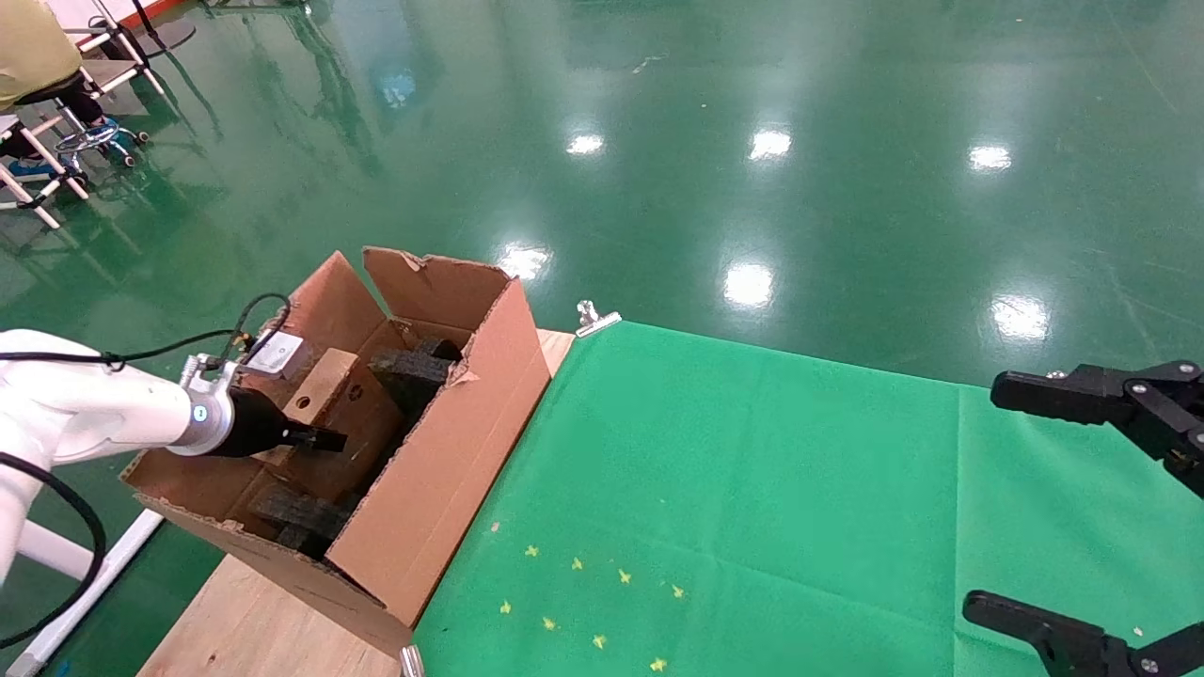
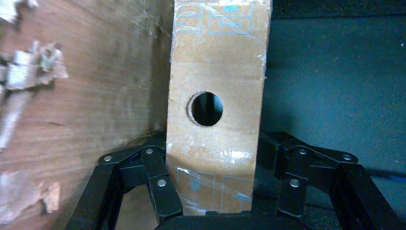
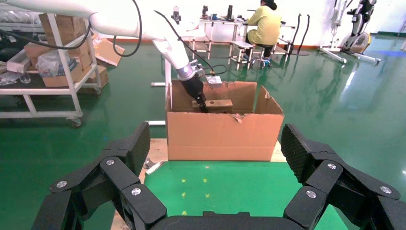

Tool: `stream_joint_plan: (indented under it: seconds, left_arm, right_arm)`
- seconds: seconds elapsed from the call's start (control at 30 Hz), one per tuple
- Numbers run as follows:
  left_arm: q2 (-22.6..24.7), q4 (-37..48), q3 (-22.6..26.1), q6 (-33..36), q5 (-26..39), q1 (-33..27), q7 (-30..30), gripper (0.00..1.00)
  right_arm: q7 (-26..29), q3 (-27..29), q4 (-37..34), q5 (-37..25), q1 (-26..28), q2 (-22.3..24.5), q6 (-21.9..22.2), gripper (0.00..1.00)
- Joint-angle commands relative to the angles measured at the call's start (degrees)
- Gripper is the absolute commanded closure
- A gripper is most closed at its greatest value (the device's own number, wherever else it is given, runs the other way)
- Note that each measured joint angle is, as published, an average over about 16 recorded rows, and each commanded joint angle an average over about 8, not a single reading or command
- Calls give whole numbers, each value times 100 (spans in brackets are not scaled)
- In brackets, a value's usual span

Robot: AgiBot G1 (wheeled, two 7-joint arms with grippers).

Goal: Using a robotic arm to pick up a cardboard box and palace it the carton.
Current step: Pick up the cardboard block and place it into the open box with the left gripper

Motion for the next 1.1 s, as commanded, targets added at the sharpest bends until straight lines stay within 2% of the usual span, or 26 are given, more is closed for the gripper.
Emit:
stream_joint_plan:
  seconds: [0.03, 0.2, 0.23, 0.27, 0.47, 0.5, 0.53, 1.1]
  left_arm:
    - [20, 1, -1, -10, -1, 39, -2, 100]
    - [69, 18, 4, -35, 6, 123, -38, 100]
    - [78, 21, 6, -42, 9, 135, -47, 98]
    - [85, 23, 8, -49, 12, 145, -54, 88]
    - [119, 25, 11, -110, 7, 187, -98, 13]
    - [122, 24, 11, -118, 6, 191, -101, 3]
    - [125, 24, 11, -126, 5, 194, -104, 0]
    - [87, 33, 31, 9, 35, 31, -135, 0]
  right_arm:
    - [0, 0, 0, 0, 0, 0, 0, 0]
    - [0, -1, 0, 1, 0, 0, 0, 0]
    - [0, -1, 0, 1, 0, 0, 0, 0]
    - [0, -1, 0, 1, 0, 0, 0, 0]
    - [-1, -1, -1, 1, -1, 1, 1, 0]
    - [-1, -1, -1, 1, -1, 1, 2, 0]
    - [-1, -1, -1, 2, -1, 1, 2, 0]
    - [-2, -2, -2, 2, 0, 1, 1, 0]
